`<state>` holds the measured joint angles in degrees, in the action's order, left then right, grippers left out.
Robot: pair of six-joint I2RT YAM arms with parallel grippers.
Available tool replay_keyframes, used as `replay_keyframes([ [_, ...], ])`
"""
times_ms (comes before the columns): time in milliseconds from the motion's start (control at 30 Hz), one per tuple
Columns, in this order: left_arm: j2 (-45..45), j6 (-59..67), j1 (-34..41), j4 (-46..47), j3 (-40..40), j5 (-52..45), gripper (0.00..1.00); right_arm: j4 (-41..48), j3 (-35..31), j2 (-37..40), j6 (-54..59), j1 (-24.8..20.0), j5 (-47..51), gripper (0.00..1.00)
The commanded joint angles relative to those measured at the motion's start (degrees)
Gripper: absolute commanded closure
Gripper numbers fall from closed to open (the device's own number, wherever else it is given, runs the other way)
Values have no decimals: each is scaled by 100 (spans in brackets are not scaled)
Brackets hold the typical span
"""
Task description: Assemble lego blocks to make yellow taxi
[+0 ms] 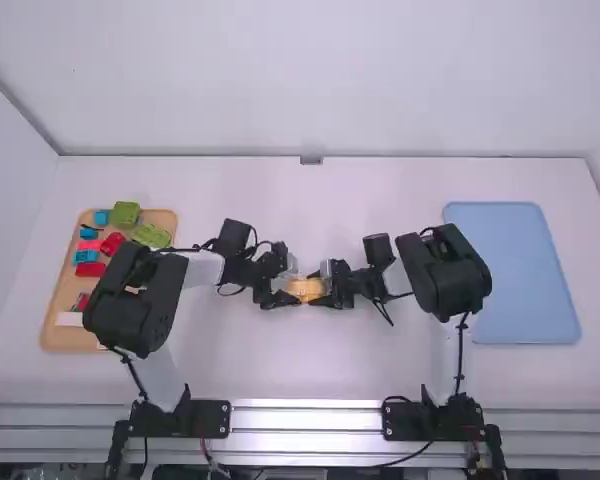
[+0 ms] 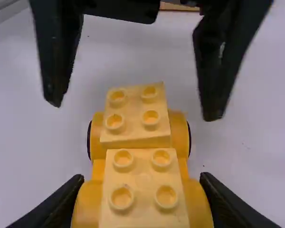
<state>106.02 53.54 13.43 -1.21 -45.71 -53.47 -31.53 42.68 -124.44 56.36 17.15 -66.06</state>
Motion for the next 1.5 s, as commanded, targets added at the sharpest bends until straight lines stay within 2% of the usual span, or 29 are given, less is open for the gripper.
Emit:
replay_keyframes([
  [0,61,-15,35,-76,-35,-107,11,50,-28,-72,-37,15,140,47],
  [67,59,-13,4,-140,-37,-107,5,50,-28,-72,-37,15,138,47],
  [233,24,-13,11,-238,-142,-118,2,50,-28,-72,-35,15,142,47],
  [367,-162,-13,33,-50,-339,-483,2,50,-28,-72,-37,15,140,47],
  [433,-216,-13,42,87,-446,-568,9,48,-28,-72,-39,15,138,47],
  [467,-223,-13,42,179,-509,-557,17,48,-28,-72,-35,15,138,46],
  [533,-221,-13,39,350,-584,-321,59,48,-28,-72,-37,15,138,46],
  [600,-216,-17,50,444,-568,-7,90,46,-28,-72,-37,15,142,46],
  [633,-177,-50,35,446,-525,179,98,46,-28,-72,-35,15,144,46],
  [1133,264,-162,76,249,-210,304,98,48,-28,-72,-39,15,136,46],
  [1467,262,-162,15,188,-544,667,98,50,-28,-72,-37,15,136,46],
])
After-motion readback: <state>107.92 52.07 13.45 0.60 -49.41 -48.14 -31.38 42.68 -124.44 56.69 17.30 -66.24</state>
